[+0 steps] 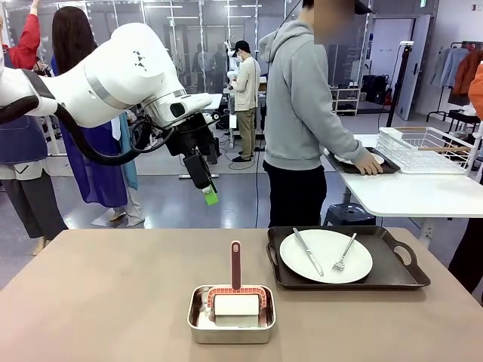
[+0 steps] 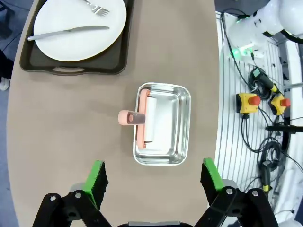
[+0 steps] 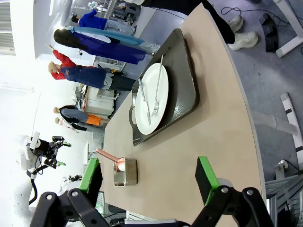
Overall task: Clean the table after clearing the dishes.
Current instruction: When the left (or right) Handle tray is removed, use the left hand (or right hand) to clean the left (or right) side of the table with the Lint Roller.
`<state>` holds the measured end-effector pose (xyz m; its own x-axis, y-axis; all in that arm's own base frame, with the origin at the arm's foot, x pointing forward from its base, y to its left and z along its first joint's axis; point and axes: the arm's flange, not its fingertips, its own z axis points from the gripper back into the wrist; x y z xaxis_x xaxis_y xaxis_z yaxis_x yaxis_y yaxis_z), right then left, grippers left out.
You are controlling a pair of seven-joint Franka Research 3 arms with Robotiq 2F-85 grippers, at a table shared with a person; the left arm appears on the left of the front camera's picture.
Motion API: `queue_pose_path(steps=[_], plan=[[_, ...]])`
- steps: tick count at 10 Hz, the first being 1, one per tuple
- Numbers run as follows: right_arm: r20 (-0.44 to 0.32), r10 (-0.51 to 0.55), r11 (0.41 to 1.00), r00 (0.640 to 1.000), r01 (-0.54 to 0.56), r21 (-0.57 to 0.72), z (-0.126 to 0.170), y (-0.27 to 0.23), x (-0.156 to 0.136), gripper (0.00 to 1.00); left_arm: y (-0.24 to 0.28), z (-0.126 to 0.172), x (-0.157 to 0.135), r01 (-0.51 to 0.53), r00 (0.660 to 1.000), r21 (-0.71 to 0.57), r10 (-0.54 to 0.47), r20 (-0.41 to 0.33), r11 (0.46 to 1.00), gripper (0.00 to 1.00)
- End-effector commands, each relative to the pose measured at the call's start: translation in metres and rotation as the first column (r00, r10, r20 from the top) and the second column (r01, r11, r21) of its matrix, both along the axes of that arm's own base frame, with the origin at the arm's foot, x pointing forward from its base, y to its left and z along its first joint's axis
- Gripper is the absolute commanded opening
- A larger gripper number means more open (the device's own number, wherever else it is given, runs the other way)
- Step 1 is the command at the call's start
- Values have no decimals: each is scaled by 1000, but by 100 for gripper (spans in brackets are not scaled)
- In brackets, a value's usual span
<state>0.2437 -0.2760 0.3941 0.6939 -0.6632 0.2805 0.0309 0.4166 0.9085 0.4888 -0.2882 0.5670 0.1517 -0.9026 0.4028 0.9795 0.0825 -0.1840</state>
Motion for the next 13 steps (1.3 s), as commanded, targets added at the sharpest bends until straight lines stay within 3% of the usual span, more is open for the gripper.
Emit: queue_pose_path(steps=[1,3,5,8,13], plan=[[12,-1,1000,1000,1,3,2,0,-2,100,0,0,0,0,1000,0,0,0,1000,100],[12,-1,1000,1000,1,3,2,0,-2,100,-49,-13,16,43,995,118,-53,83,992,100],[12,-1,1000,1000,1,3,2,0,-2,100,-72,-27,22,129,982,197,-152,109,972,100],[12,-1,1000,1000,1,3,2,0,-2,100,-101,-52,51,203,979,284,-204,-26,937,100],[12,-1,1000,1000,1,3,2,0,-2,100,-115,-97,45,276,959,306,-236,-159,911,100]])
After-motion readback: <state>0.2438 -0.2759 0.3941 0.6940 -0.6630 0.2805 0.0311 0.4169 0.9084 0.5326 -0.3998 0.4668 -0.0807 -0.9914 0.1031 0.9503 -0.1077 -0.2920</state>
